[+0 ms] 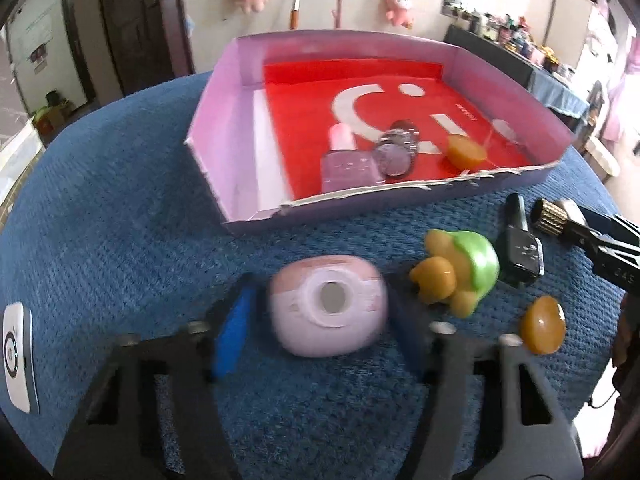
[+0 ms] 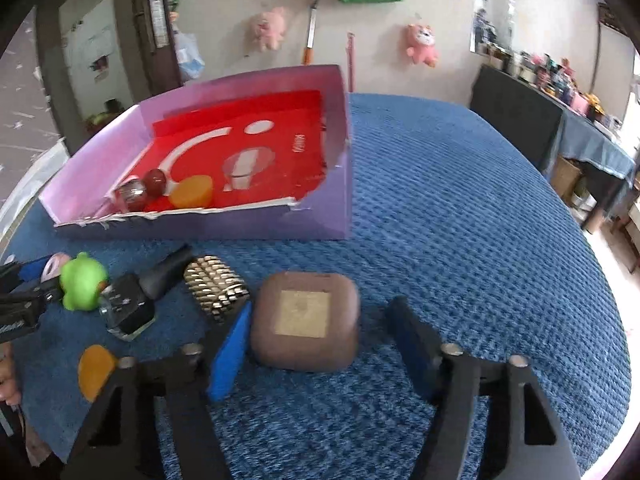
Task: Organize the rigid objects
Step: 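Grasp the pink compact with left tool while right tool grasps the brown case, then carry the pink compact and brown case into the tray and open both tools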
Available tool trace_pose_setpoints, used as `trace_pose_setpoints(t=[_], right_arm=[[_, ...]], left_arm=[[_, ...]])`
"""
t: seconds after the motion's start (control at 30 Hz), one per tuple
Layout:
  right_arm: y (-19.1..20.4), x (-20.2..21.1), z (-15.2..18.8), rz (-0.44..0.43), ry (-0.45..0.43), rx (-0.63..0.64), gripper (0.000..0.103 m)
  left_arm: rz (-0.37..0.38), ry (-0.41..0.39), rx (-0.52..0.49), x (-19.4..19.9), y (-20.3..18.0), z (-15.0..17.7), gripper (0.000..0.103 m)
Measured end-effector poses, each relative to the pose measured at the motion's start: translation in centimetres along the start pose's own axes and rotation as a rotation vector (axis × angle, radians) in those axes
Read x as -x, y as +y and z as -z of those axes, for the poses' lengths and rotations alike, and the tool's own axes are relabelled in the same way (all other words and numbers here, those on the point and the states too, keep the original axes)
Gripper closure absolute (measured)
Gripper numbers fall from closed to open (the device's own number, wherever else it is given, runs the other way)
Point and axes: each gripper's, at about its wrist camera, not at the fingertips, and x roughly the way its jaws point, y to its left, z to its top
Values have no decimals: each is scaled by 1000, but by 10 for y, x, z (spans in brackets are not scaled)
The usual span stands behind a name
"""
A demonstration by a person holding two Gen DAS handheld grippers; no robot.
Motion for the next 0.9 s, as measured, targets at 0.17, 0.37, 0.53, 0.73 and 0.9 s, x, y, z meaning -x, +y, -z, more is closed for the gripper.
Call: trace_pose_setpoints(t=[0.17, 0.37, 0.53, 0.73, 0.9], right_arm=[[2, 7, 2, -42, -25, -1, 49], [6, 22, -4, -55, -71, 18, 49], [7, 27, -6, -61, -82, 20, 49], [6, 29, -7, -68, -83, 15, 49], [13, 44, -25, -102, -120, 32, 49]], left_arm=[[26, -9, 12, 4, 0, 1, 51], [44, -36, 12, 16, -3, -2, 51], [48, -57, 8, 24, -4, -4, 51], [62, -75, 0, 34, -8, -7, 51], [131, -104, -8, 52, -13, -31, 51]])
